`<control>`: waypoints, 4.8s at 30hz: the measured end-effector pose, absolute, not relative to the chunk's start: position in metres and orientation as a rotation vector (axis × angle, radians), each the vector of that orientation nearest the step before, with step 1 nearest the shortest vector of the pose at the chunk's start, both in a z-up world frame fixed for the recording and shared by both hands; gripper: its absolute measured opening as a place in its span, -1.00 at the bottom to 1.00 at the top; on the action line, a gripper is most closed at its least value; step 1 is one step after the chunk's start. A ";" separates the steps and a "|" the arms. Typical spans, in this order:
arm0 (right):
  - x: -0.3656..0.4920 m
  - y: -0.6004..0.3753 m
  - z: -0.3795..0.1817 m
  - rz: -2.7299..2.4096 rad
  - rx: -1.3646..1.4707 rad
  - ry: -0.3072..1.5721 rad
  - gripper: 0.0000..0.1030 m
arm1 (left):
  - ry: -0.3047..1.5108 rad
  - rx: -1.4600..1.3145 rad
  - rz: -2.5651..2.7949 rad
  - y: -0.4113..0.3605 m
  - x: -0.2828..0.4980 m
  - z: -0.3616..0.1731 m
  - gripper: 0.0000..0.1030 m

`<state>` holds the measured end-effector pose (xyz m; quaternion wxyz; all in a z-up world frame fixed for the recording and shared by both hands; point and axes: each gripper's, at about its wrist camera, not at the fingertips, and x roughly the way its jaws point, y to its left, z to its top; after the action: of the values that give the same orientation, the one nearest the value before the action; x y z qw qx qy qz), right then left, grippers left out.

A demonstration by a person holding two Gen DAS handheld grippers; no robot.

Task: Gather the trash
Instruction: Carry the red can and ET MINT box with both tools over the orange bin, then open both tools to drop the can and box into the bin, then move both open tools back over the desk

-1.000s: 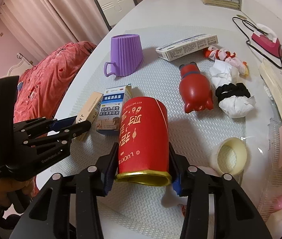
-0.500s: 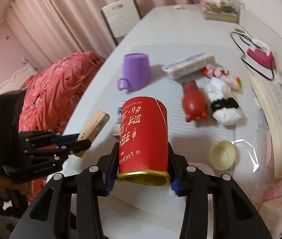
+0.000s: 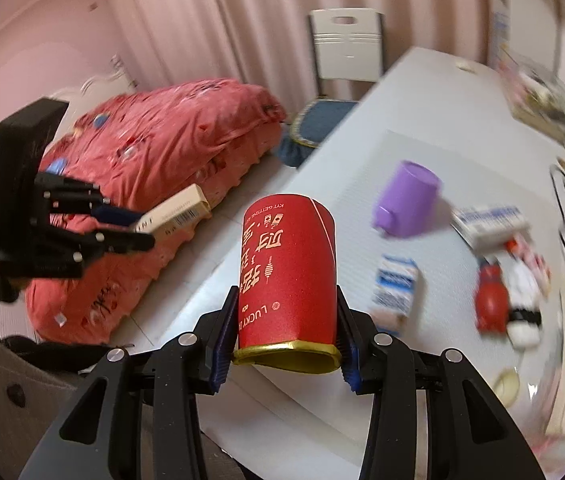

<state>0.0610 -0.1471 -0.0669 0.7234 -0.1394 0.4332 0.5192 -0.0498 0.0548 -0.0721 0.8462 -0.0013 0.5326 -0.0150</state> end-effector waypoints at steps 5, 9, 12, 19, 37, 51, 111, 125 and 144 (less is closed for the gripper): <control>0.041 -0.096 -0.054 1.222 -0.395 0.922 -0.15 | 1.136 0.014 -0.003 0.095 -0.067 -0.070 -0.45; 0.021 -0.045 -0.050 1.288 -0.478 0.901 -0.15 | 1.150 0.006 0.041 0.131 -0.077 -0.076 -0.45; 0.007 -0.010 -0.052 1.330 -0.517 0.892 -0.15 | 1.164 -0.018 0.056 0.156 -0.082 -0.084 -0.45; -0.019 0.081 -0.085 1.425 -0.617 0.940 -0.15 | 1.203 -0.052 0.026 0.208 -0.092 -0.116 -0.45; -0.016 0.241 -0.293 1.341 -0.688 1.348 -0.15 | 1.314 -0.081 -0.114 0.301 -0.072 -0.279 -0.45; 0.009 0.252 -0.402 1.116 -0.679 1.582 0.07 | 1.361 -0.197 -0.112 0.312 -0.042 -0.355 -0.41; 0.008 -0.043 -0.005 0.992 -0.287 0.849 0.91 | 0.935 0.098 -0.189 0.136 -0.050 -0.048 0.85; 0.036 -0.190 0.001 0.717 -0.128 0.834 0.91 | 0.903 0.244 -0.435 0.024 -0.001 -0.035 0.85; 0.063 -0.284 -0.086 0.484 -0.022 0.932 0.90 | 1.055 0.129 -0.420 -0.058 0.078 -0.102 0.85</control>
<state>0.0633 -0.2837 -0.0860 0.8652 -0.0103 0.4451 0.2308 0.0775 -0.0584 -0.1023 0.8411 0.0613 0.4993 -0.1988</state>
